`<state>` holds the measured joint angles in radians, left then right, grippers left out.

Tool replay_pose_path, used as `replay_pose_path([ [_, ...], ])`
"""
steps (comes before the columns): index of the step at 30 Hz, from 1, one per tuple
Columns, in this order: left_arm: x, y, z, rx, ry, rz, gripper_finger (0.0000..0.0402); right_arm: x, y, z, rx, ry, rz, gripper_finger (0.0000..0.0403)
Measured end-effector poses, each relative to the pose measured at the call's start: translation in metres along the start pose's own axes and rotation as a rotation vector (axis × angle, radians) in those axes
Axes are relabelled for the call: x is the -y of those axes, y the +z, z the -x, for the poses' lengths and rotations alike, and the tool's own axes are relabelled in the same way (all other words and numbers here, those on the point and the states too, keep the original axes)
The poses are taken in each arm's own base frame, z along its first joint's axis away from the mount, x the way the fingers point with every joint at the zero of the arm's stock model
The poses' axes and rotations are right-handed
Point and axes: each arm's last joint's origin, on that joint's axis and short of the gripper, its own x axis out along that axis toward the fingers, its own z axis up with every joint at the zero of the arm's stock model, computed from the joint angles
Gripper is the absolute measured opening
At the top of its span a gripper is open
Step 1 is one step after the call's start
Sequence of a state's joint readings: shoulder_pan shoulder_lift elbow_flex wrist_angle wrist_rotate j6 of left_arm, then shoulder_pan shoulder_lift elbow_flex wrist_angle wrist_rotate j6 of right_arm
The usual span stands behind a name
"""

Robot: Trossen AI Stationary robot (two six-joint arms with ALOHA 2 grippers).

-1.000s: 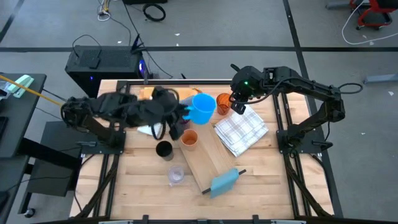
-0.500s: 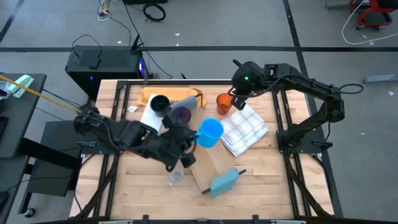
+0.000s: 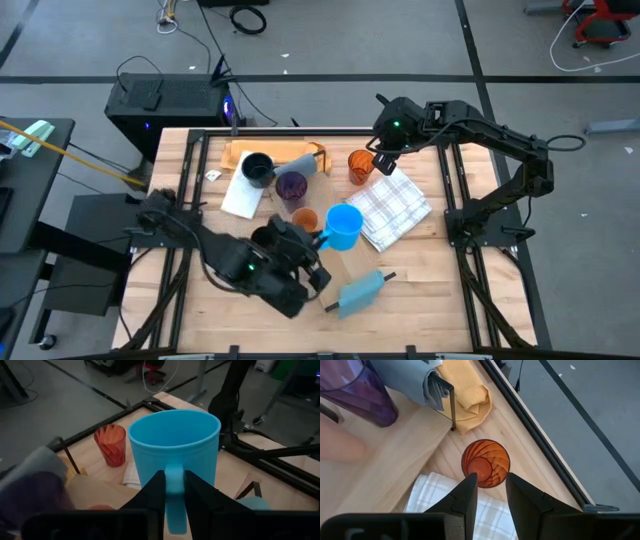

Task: Stack small to large cups/mugs on shelf
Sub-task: Put the light blue mug on the shelf

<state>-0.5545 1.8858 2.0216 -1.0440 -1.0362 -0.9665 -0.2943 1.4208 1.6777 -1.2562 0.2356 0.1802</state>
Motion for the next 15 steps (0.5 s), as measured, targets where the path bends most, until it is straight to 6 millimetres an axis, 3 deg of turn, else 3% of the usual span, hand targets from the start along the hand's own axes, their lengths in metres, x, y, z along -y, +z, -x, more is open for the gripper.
replay_pose_path([
  [9, 0.017, -0.042, -0.026, -0.057, 0.078, -0.033, 0.0055, -0.001, -0.001, 0.000, -0.007, 0.001, 0.004, 0.0109],
  [15, 0.013, -0.065, -0.015, -0.026, 0.166, -0.025, 0.0057, -0.001, -0.001, 0.000, -0.008, 0.001, 0.005, 0.0109],
])
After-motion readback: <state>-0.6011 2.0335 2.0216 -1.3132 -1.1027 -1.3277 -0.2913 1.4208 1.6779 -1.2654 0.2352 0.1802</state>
